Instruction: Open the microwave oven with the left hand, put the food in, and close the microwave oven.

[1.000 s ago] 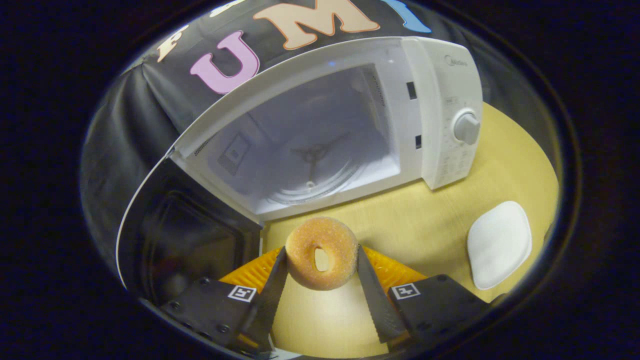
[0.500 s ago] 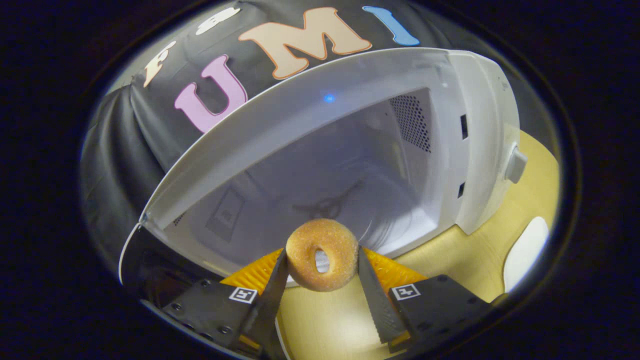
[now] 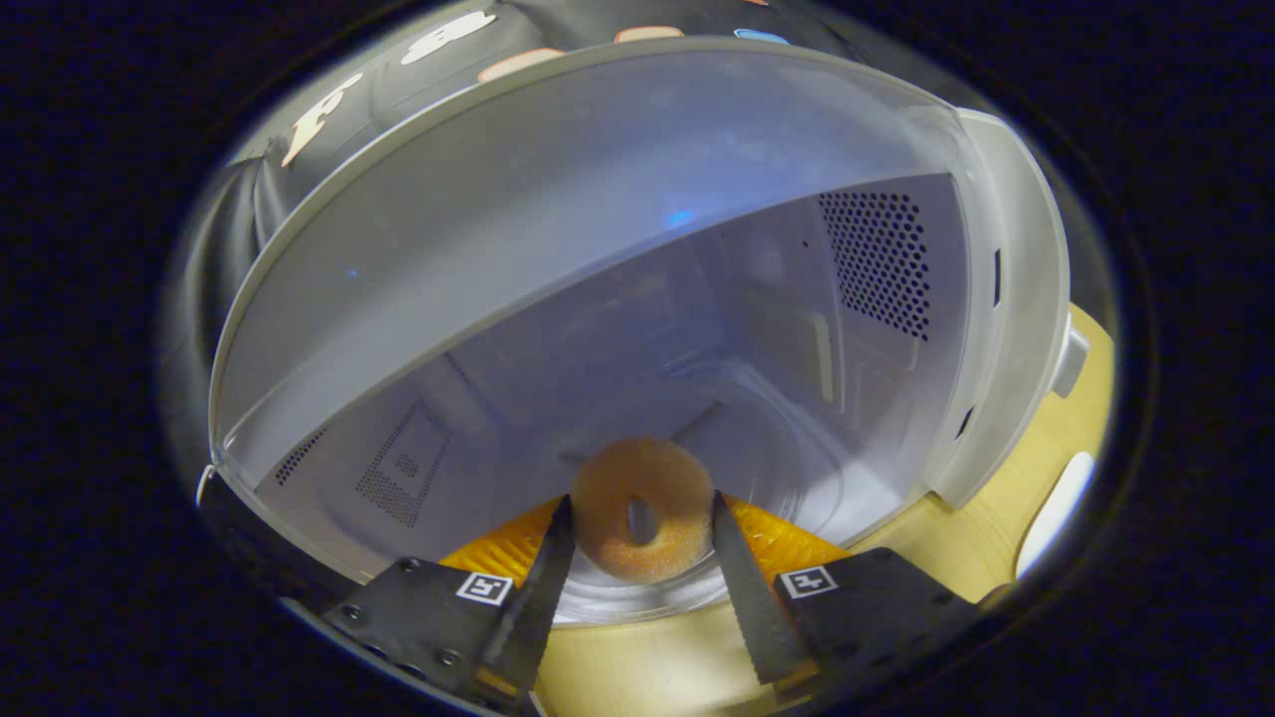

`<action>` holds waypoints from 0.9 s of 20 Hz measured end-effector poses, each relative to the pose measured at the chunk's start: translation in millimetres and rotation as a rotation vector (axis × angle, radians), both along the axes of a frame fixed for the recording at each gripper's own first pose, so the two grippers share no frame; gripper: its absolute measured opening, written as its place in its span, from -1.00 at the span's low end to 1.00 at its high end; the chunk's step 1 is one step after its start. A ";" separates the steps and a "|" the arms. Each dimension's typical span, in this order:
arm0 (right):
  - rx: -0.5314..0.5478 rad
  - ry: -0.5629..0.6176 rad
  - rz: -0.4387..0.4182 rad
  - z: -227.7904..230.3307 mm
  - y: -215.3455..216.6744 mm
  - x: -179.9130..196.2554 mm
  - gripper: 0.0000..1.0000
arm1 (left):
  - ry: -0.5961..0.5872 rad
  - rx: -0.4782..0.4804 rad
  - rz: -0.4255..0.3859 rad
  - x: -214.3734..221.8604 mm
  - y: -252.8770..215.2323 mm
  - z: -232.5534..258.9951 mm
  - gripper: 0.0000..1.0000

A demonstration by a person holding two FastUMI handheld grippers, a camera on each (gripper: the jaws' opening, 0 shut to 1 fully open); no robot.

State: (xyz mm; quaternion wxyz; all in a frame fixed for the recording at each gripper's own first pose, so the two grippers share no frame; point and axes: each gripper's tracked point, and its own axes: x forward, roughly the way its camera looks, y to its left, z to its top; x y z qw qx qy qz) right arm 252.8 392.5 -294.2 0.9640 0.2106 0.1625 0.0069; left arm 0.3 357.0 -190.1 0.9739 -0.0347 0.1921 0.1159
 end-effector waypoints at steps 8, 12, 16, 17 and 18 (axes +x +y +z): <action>-0.068 -0.043 0.031 16.0 -8.4 -19.8 0.96 | -0.009 -0.023 0.013 -8.5 -1.3 -3.4 0.91; -0.119 -0.049 0.060 27.7 -22.7 -43.4 0.97 | -0.014 -0.039 0.004 -12.8 -3.9 -3.6 0.83; -0.171 -0.072 0.132 46.7 -30.4 -76.5 0.83 | -0.007 -0.035 0.026 -15.2 -1.4 -6.7 -0.14; -0.187 -0.083 0.150 52.8 -31.6 -84.7 0.83 | -0.007 -0.034 0.021 -16.0 -2.2 -5.7 -0.29; -0.198 -0.090 0.168 57.8 -32.3 -94.2 0.82 | -0.008 -0.030 0.022 -16.7 -2.5 -6.3 -0.36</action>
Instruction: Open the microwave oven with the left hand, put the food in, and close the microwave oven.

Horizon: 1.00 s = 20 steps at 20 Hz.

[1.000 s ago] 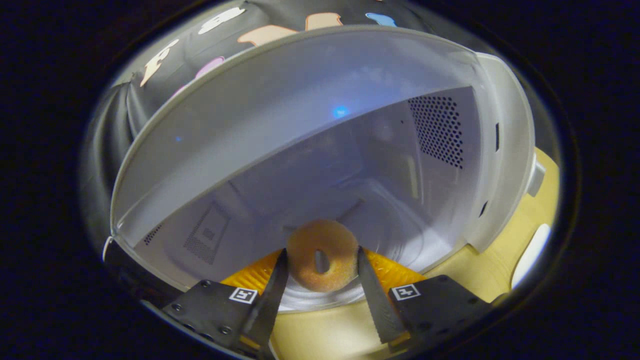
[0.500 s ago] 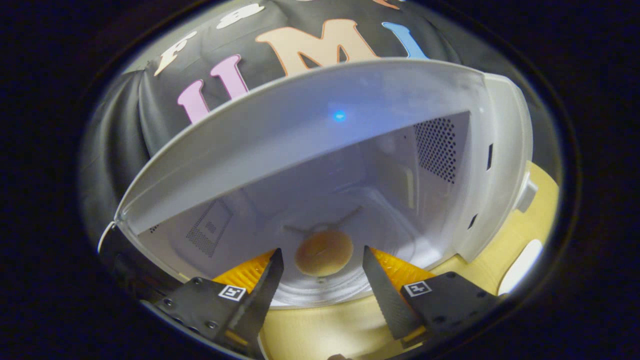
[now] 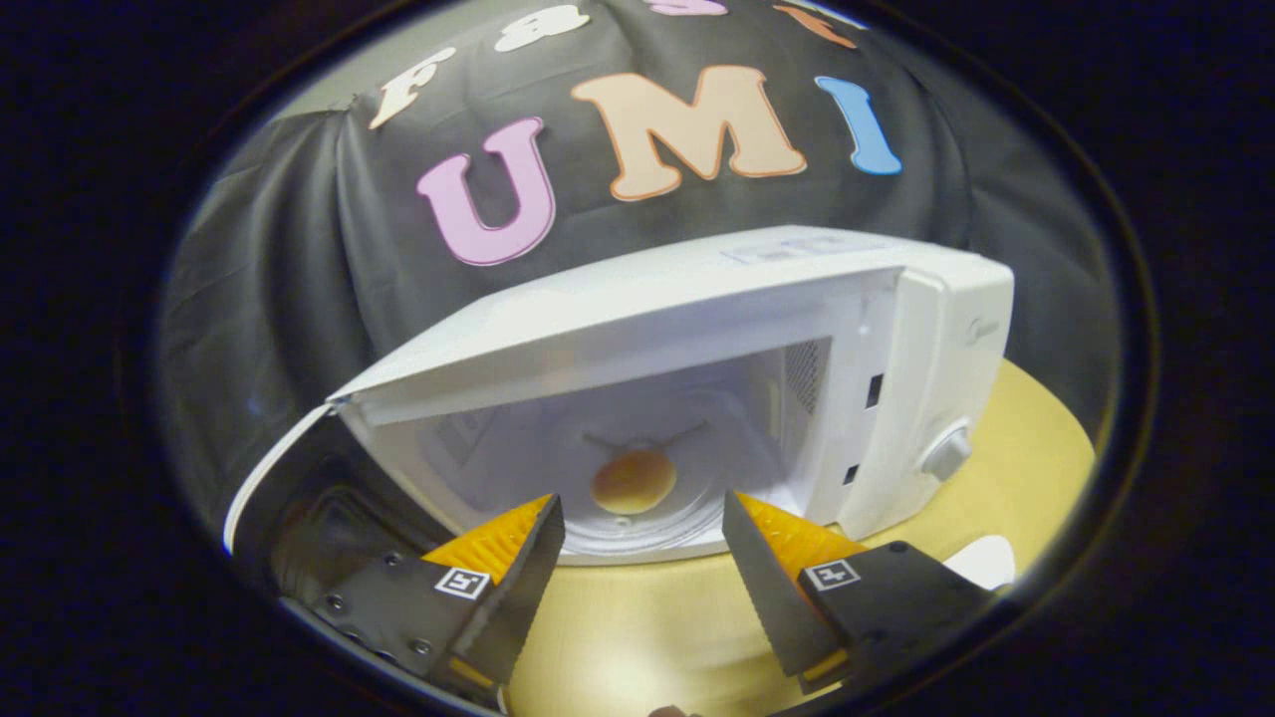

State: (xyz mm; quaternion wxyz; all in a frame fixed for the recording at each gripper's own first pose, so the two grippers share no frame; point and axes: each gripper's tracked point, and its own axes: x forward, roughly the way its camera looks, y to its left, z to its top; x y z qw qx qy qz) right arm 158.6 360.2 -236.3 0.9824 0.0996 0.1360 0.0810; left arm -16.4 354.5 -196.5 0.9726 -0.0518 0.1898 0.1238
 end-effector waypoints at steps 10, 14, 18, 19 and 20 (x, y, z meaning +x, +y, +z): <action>-0.032 -0.033 0.024 40.3 -44.3 -79.0 0.97 | -0.026 0.053 -0.074 -6.7 -13.2 4.9 -0.95; -0.031 -0.025 -0.010 43.1 -69.8 -110.4 0.83 | -0.008 0.045 -0.108 -11.8 -24.3 -1.6 -0.99; -0.039 -0.006 -0.054 34.8 -94.4 -137.2 0.97 | 0.005 0.048 -0.142 -11.8 -36.5 -6.6 -0.99; -0.042 -0.003 -0.065 33.4 -101.0 -142.0 0.83 | 0.008 0.046 -0.150 -11.3 -40.3 -6.7 -0.99; -0.044 0.000 -0.075 30.7 -108.4 -145.1 0.83 | 0.013 0.043 -0.157 -10.5 -45.1 -8.2 -0.99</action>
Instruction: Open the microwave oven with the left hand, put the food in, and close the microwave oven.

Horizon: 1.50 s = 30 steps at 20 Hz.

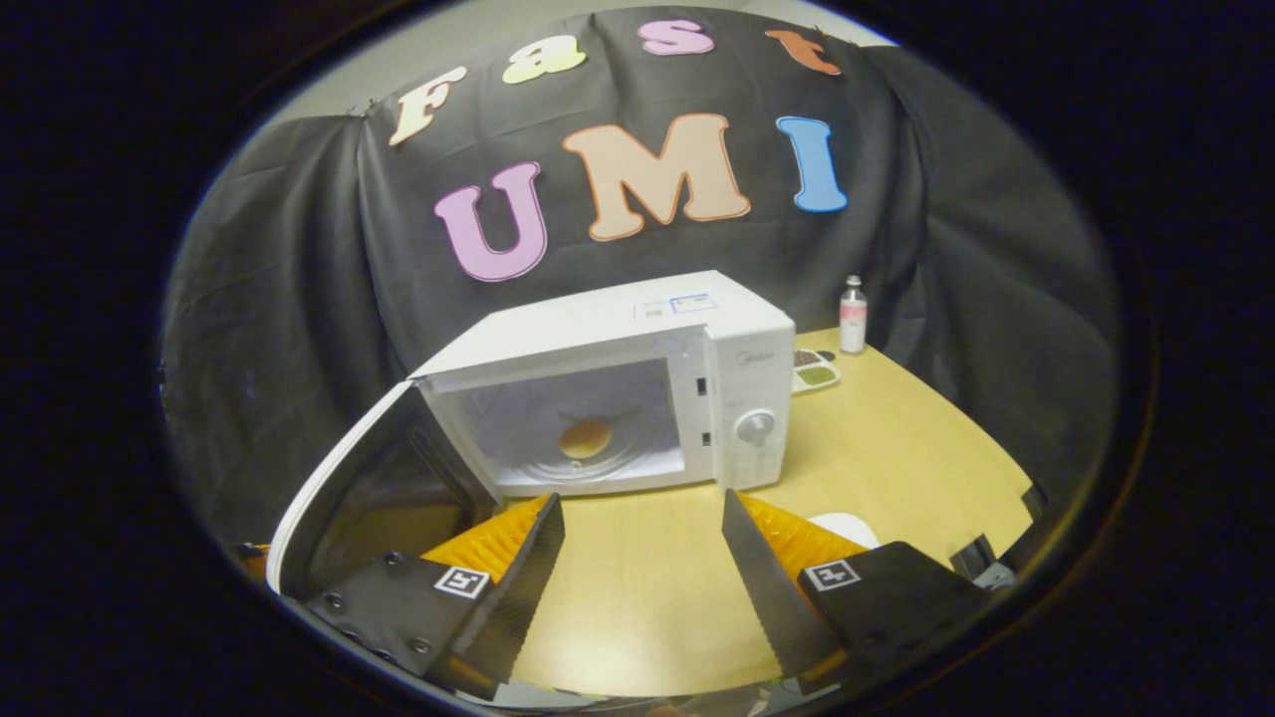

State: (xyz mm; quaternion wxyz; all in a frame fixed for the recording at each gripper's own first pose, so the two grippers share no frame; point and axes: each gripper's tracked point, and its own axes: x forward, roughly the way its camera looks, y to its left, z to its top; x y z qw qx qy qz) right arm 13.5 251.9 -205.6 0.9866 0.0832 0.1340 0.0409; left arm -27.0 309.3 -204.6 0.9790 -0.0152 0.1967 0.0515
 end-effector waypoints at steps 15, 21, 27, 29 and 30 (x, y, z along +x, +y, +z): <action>-0.007 0.034 -0.100 -7.1 -101.6 -12.1 0.83 | 0.006 -0.028 -0.021 24.9 -75.8 3.1 -0.99; 0.019 0.021 -0.137 2.3 -141.3 -1.3 0.83 | 0.012 -0.037 -0.042 46.5 -121.4 3.9 -0.99; 0.034 -0.016 -0.164 15.5 -167.7 12.8 0.83 | 0.011 0.008 -0.083 61.8 -163.8 9.5 -0.99; 0.032 -0.021 -0.164 17.0 -174.4 17.5 0.83 | 0.014 0.022 -0.106 71.0 -179.4 10.3 -0.99; 0.032 -0.023 -0.168 17.7 -179.2 20.5 0.83 | 0.011 0.032 -0.119 75.9 -187.6 10.2 -0.99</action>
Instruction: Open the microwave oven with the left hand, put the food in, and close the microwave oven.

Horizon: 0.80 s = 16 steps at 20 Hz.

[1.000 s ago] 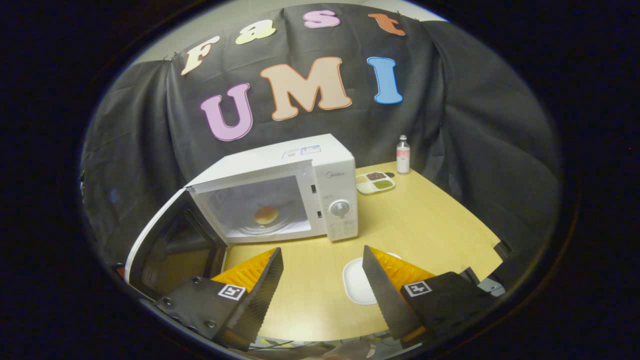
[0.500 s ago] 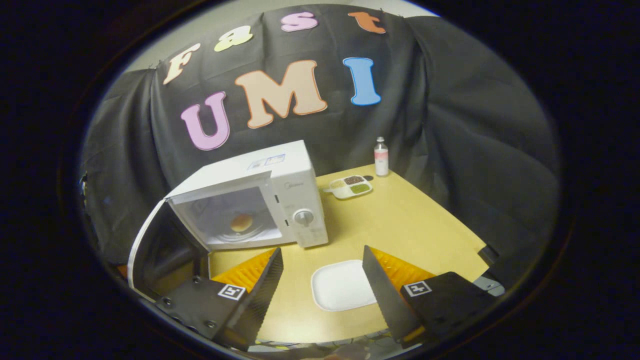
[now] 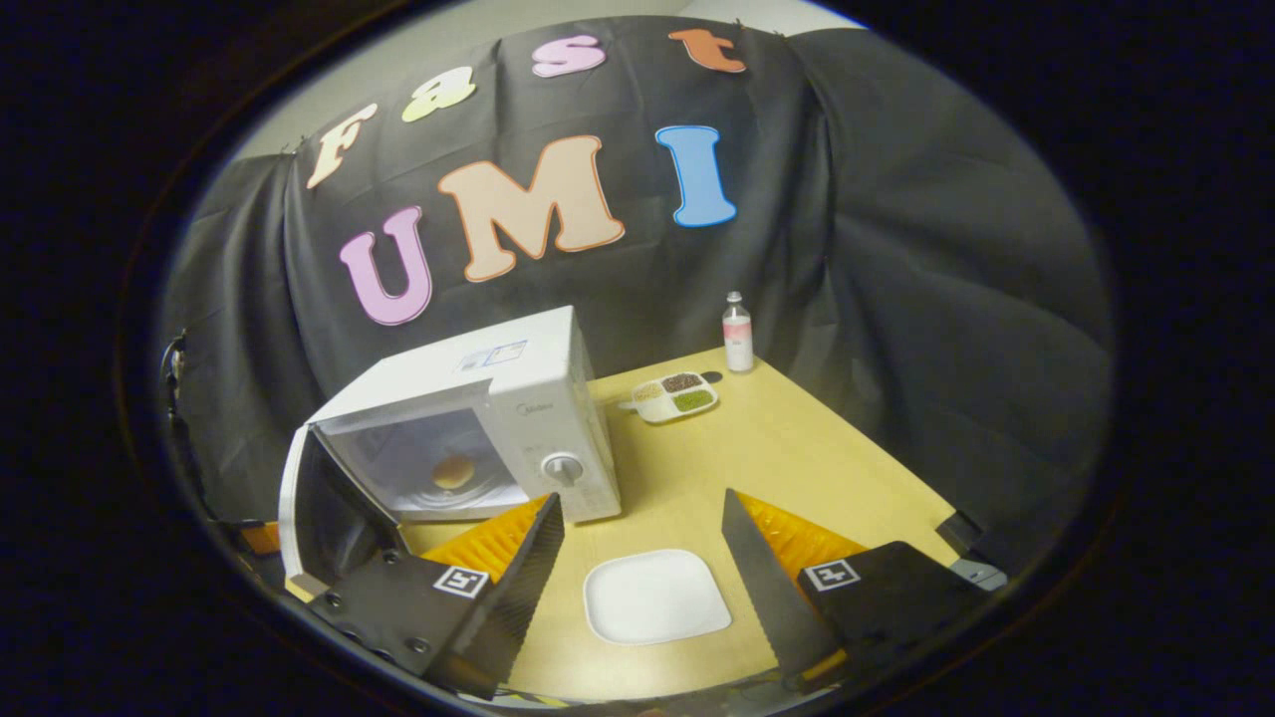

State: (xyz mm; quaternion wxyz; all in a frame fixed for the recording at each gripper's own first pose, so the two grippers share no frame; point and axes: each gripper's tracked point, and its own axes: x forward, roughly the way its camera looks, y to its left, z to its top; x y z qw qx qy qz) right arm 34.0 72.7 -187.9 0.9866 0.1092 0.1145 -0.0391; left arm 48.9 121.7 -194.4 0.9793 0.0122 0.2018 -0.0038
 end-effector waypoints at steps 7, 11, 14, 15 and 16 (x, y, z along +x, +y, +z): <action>0.001 -0.046 -0.055 15.2 -34.0 16.0 0.83 | -0.017 0.008 -0.113 35.0 -67.9 1.3 -0.99; -0.006 -0.079 -0.075 24.3 -47.9 20.0 0.83 | -0.025 0.014 -0.162 52.9 -97.2 0.5 -0.99; -0.017 -0.079 -0.084 23.8 -55.0 22.8 0.83 | -0.022 0.017 -0.184 64.4 -110.8 -3.1 -0.99; -0.022 -0.081 -0.090 24.2 -57.6 22.4 0.83 | -0.023 0.022 -0.189 67.4 -113.5 -2.5 -0.99; -0.026 -0.087 -0.096 26.0 -60.8 21.4 0.83 | -0.026 0.026 -0.194 70.7 -116.8 -0.9 -0.99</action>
